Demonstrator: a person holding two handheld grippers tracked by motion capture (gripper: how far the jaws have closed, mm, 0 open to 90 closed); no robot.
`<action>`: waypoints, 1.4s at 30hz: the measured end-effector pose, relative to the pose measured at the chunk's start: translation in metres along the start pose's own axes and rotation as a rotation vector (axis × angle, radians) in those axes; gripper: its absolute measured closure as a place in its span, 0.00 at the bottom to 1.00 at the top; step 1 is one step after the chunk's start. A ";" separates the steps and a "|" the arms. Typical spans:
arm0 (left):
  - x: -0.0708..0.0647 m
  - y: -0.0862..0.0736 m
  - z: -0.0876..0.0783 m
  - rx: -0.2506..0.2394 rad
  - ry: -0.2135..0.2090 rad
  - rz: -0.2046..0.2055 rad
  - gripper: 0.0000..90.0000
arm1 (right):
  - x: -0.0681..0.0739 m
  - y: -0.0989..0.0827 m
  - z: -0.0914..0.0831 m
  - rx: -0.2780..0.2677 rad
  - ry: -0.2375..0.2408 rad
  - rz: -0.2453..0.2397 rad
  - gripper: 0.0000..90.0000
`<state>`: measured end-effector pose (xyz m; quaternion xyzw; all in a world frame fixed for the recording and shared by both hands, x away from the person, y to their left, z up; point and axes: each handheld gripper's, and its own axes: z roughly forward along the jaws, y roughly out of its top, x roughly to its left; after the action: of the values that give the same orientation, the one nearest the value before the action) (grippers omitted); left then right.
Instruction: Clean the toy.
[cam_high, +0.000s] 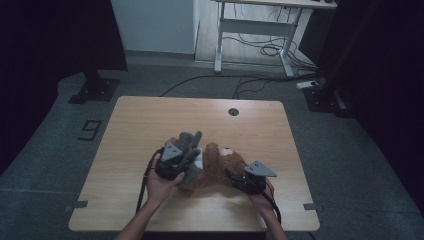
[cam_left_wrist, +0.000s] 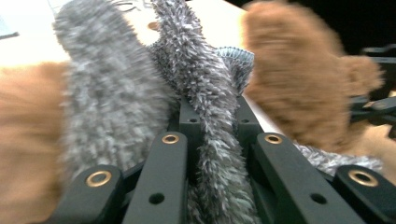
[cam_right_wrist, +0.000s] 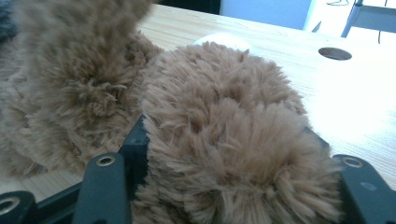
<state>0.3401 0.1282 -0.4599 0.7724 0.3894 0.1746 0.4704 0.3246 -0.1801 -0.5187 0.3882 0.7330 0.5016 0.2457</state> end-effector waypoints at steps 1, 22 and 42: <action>0.007 -0.003 -0.004 0.005 0.011 -0.012 0.88 | 0.000 0.000 0.000 -0.001 0.000 0.000 0.45; -0.084 0.067 0.008 -0.059 -0.167 0.147 0.87 | -0.003 0.005 0.004 0.010 -0.005 0.041 0.45; -0.053 0.028 0.035 0.059 0.011 0.191 0.87 | -0.005 0.006 0.006 0.019 0.008 0.049 0.44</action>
<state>0.3411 0.0600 -0.4482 0.8185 0.3217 0.2114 0.4265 0.3337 -0.1800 -0.5151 0.4065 0.7288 0.5021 0.2269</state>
